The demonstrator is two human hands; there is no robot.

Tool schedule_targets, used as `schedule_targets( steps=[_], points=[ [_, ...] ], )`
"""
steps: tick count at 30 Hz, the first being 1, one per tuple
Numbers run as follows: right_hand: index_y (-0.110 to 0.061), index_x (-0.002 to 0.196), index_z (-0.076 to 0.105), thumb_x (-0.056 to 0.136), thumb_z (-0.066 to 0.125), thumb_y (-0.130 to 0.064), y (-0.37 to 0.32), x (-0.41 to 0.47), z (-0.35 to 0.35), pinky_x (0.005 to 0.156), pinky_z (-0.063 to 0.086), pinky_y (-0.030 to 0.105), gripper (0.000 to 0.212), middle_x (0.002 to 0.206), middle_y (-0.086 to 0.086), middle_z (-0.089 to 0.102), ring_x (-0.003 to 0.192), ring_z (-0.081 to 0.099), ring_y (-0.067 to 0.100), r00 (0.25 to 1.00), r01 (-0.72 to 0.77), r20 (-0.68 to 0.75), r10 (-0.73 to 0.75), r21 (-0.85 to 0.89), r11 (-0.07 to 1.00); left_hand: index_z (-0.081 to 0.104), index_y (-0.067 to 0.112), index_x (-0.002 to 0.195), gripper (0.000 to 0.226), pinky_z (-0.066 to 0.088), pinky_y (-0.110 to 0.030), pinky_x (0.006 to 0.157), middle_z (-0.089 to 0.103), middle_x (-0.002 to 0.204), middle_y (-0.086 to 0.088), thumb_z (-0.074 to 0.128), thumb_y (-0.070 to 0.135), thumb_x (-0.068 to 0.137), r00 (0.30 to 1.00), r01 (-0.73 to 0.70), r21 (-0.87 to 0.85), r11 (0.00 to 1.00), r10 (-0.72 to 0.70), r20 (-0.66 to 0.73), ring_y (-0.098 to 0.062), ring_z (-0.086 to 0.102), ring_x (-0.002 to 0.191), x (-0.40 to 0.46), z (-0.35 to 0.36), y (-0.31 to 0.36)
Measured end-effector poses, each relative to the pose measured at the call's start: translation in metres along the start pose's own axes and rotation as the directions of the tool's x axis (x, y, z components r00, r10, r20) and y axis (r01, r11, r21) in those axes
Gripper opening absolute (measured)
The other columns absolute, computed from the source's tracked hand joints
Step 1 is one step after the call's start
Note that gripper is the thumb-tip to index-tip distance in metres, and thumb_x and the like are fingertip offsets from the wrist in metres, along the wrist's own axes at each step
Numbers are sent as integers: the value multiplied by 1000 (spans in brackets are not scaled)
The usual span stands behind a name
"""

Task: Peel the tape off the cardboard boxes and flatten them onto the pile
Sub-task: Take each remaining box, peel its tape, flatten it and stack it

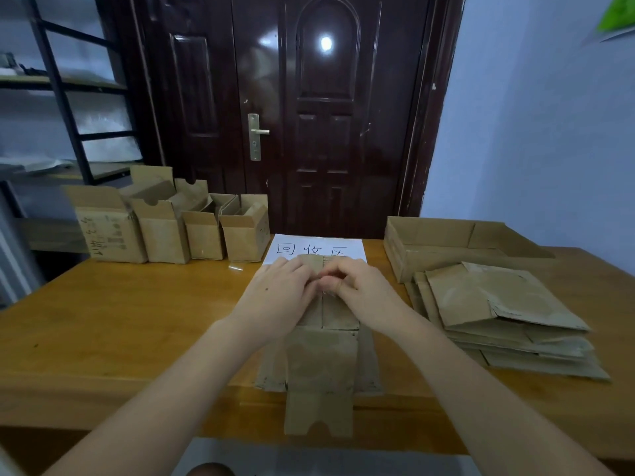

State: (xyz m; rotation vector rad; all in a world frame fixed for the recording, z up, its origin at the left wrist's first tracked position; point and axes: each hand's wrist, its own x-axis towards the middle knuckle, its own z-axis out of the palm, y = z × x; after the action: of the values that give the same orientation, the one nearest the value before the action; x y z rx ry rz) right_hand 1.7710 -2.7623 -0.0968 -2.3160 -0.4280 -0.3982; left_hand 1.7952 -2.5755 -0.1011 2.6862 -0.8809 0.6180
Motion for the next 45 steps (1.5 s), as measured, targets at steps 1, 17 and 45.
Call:
schedule_targets(
  steps=[1,17,45],
  points=[
    [-28,110,70,95,69,-35,-2,-2,-2,88,47,23,17,107,-12,63,103,56,2,1000,5,27,-5,18,1000,60,27,111,32,37,-29,85,49,100,14,33,43,109,1000,-1,4,1000,1,-7,-12,45,94,-1,1,-1],
    [-19,92,68,102,57,-35,-2,-14,9,80,40,28,22,89,-13,57,89,45,8,971,127,-170,-166,-219,968,62,32,113,24,49,-31,88,58,104,17,49,48,101,992,46,-121,992,-60,-114,-6,48,96,-25,8,8],
    [-39,115,62,95,69,-14,-9,-54,6,95,49,17,32,109,-21,56,111,54,-1,998,41,-51,-38,52,998,60,28,123,52,43,-23,102,59,110,24,36,64,93,995,26,-400,916,-62,-77,4,55,107,-48,4,22]
  ],
)
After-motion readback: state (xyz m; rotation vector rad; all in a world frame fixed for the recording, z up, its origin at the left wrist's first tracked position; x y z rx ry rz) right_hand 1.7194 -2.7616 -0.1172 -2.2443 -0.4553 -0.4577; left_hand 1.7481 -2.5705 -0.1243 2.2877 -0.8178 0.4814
